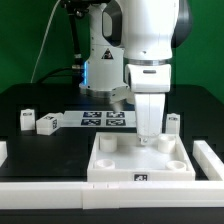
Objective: Assemble one leg
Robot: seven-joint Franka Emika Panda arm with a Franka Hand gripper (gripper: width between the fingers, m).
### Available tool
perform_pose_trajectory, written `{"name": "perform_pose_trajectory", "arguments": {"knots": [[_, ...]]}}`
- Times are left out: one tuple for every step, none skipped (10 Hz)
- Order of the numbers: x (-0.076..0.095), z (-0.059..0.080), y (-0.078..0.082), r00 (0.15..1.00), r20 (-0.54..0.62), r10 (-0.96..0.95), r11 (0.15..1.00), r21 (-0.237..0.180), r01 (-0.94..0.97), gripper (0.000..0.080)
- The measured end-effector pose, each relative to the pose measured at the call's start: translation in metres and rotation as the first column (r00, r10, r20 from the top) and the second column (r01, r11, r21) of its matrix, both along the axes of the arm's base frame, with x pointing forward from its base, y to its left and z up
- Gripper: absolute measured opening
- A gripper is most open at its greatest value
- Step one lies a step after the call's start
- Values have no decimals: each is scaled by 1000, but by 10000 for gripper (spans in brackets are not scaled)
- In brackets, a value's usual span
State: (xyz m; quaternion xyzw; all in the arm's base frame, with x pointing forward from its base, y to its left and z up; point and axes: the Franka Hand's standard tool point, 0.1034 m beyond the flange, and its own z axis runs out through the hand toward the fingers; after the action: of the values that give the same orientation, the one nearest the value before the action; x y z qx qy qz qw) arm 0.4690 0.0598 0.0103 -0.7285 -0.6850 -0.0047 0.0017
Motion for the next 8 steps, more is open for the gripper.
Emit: {"name": "perform_pose_trajectory", "arguments": {"knots": [[0,0,0,1000,0,0,1000,0,0,60],[2,0,5,999,4,39,999,-1,-39,60],[6,0,12,999,7,45,999,0,-45,60],[9,0,18,999,6,52,999,-1,-52,60],[12,0,22,998,9,60,998,0,-60,60],[13,0,22,998,10,59,998,0,-59,60],[13,0,22,998,10,59,998,0,-59,60],[13,0,22,998,9,59,998,0,-59,137]]}}
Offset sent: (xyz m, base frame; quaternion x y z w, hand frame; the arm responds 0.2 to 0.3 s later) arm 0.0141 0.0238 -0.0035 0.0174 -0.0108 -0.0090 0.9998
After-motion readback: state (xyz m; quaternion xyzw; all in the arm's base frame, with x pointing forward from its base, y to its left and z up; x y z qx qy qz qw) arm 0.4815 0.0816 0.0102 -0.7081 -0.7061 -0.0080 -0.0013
